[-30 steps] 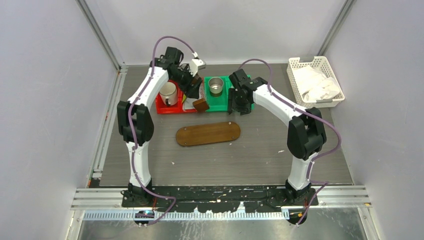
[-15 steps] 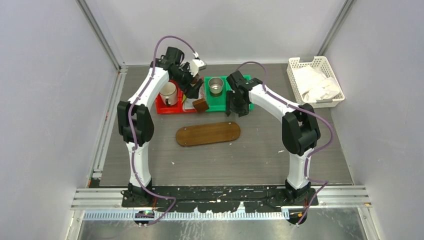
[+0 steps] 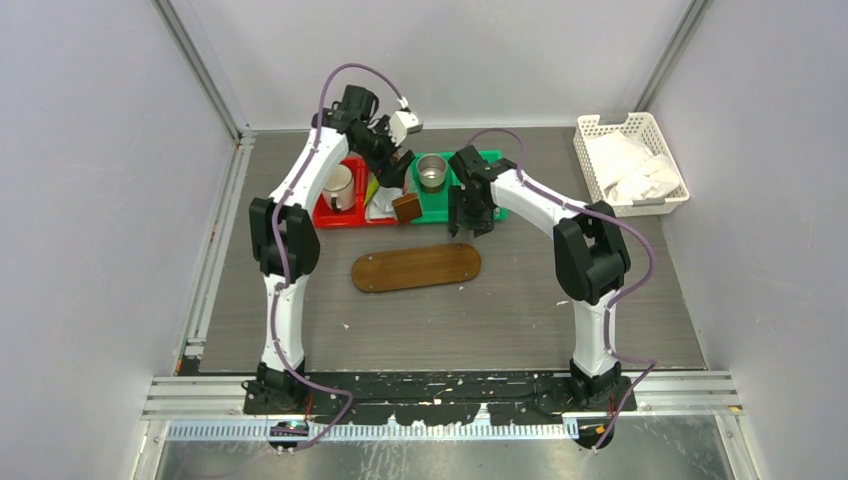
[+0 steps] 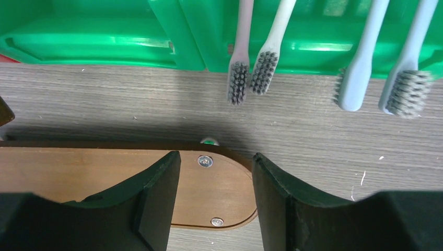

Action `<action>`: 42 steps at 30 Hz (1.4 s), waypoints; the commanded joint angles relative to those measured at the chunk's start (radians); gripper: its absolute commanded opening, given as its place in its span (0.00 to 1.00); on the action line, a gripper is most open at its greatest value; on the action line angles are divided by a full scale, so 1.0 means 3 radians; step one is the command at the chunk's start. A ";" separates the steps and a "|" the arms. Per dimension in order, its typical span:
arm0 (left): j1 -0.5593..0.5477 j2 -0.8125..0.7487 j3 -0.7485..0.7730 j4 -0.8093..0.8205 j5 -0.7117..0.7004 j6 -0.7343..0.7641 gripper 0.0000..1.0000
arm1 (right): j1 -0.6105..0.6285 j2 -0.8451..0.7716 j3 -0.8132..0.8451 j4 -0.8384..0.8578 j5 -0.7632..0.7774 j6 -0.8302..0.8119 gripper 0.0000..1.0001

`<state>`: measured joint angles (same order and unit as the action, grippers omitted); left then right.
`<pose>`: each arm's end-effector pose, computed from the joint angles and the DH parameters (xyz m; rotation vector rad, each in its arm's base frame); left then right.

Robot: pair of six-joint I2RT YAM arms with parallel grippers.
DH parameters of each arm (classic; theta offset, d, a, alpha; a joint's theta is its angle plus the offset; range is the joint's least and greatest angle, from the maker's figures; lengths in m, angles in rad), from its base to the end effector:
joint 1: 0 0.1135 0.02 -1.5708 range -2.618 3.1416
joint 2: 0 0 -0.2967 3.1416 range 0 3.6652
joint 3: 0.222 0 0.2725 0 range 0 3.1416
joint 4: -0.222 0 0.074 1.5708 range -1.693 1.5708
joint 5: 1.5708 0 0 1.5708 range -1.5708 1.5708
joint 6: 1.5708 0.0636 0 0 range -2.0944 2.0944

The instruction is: Prepare toiletry sets of a toothbrush and toothpaste on the tray

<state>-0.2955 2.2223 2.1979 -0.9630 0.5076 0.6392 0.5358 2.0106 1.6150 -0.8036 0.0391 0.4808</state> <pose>0.5061 -0.1864 0.2948 1.2701 2.0946 -0.4988 0.4008 0.2351 0.2067 -0.0665 2.7900 0.2076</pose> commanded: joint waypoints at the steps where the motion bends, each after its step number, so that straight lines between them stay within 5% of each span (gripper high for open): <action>1: -0.0017 0.0126 0.0181 -0.0128 0.0030 0.0094 0.90 | 0.0005 0.0024 0.0147 0.0094 -0.0046 -0.0069 0.58; 13: -0.0076 0.0404 0.0433 -0.0378 -0.0028 0.0000 0.78 | -0.0037 -0.0214 0.0103 0.0088 -0.0029 -0.0078 0.58; 17: -0.0098 0.0413 0.0483 -0.0385 -0.0321 -0.0096 0.51 | -0.0044 -0.0315 0.0095 0.0084 -0.0020 -0.0062 0.57; 22: -0.0117 0.0326 0.0492 -0.0366 -0.0600 -0.0222 0.47 | -0.0046 -0.0589 0.0021 0.0153 0.0000 -0.0037 0.61; 27: -0.0132 0.0099 0.0432 -0.0261 -0.0775 -0.0472 0.46 | -0.0062 -0.0905 -0.0088 0.0185 0.0116 -0.0044 0.98; 35: -0.0418 -0.0147 0.0622 -0.0616 -0.1353 -0.1058 0.45 | -0.0211 -0.1360 -0.0413 0.0172 0.0514 0.0069 1.00; 42: -0.0866 -0.0406 0.0719 -0.0779 -0.1876 -0.1638 0.45 | -0.0277 -0.1860 -0.0777 0.0256 0.0342 0.0207 1.00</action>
<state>-0.4759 2.2356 2.3375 -1.1679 0.0620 0.2794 0.4515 1.5692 1.4178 -0.7628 0.1486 0.5083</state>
